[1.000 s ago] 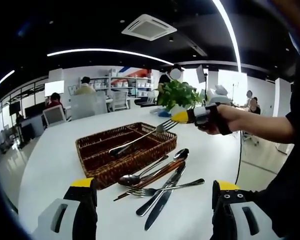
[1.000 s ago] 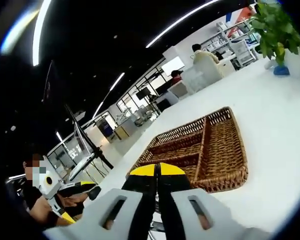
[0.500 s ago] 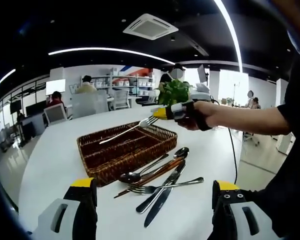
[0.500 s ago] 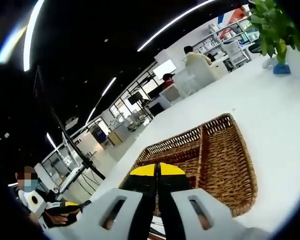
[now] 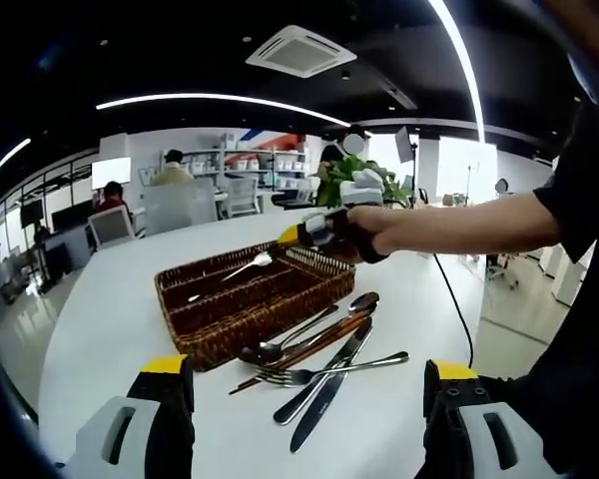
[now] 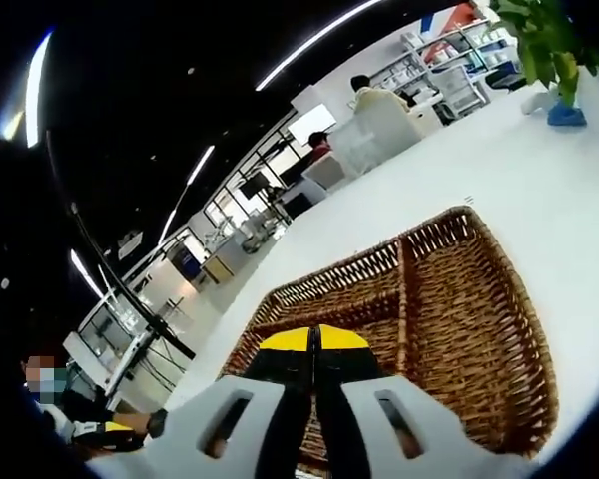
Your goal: Arrange the knives, forks, and spoons in their matching storage slots by inserting each utensil handle-first until every utensil is classified and aligned in the correct compartment
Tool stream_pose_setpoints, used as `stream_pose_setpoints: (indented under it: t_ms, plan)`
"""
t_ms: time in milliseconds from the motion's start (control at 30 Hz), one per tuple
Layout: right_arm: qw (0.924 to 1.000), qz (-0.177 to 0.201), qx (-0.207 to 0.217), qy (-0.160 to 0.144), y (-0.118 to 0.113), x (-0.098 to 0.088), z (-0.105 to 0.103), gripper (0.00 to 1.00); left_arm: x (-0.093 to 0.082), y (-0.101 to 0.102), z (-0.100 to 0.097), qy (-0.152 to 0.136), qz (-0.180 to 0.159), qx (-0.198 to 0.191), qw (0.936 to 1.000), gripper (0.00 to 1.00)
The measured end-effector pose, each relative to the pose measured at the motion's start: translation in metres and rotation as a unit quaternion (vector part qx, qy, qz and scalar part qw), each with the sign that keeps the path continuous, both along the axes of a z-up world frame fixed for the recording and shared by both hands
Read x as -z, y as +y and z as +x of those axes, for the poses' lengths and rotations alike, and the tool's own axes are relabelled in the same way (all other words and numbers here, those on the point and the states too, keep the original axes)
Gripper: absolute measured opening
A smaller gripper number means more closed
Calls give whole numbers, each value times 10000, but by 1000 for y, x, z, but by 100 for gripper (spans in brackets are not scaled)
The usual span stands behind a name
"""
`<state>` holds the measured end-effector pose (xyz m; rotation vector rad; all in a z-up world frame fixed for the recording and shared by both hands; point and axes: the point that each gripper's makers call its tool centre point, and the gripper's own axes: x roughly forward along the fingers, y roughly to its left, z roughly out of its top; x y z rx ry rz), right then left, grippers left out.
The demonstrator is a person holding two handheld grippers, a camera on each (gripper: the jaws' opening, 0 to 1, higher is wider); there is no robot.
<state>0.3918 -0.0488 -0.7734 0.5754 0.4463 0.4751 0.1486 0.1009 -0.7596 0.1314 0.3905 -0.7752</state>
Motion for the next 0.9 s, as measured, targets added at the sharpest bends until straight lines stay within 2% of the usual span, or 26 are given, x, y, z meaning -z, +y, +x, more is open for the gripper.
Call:
stream_pose_setpoints:
  t_ms: [167, 400, 567, 600, 633, 767, 900]
  plan:
    - [9994, 214, -7, 270, 6, 9, 6, 0, -1, 1, 0, -4, 23, -25, 10000, 100]
    - [9987, 138, 65, 476, 6, 24, 19, 0, -6, 9, -2, -47, 43, -136, 9999, 100]
    - [9985, -282, 58, 466, 4, 28, 29, 0, -2, 12, -4, -11, 78, -189, 9998, 100]
    - [9978, -503, 35, 422, 2, 29, 32, 0, -2, 13, -4, -9, 84, -195, 9998, 100]
    - [9964, -751, -16, 392, 0, 32, 36, 0, -1, 13, -5, 2, 83, -215, 9997, 100]
    - [9937, -1021, -123, 440, 0, 37, 39, 1, -2, 15, -6, -3, 72, -257, 9996, 100]
    - [9879, -1498, -246, 306, -2, 38, 44, 2, -1, 17, -6, 9, 90, -298, 9995, 100]
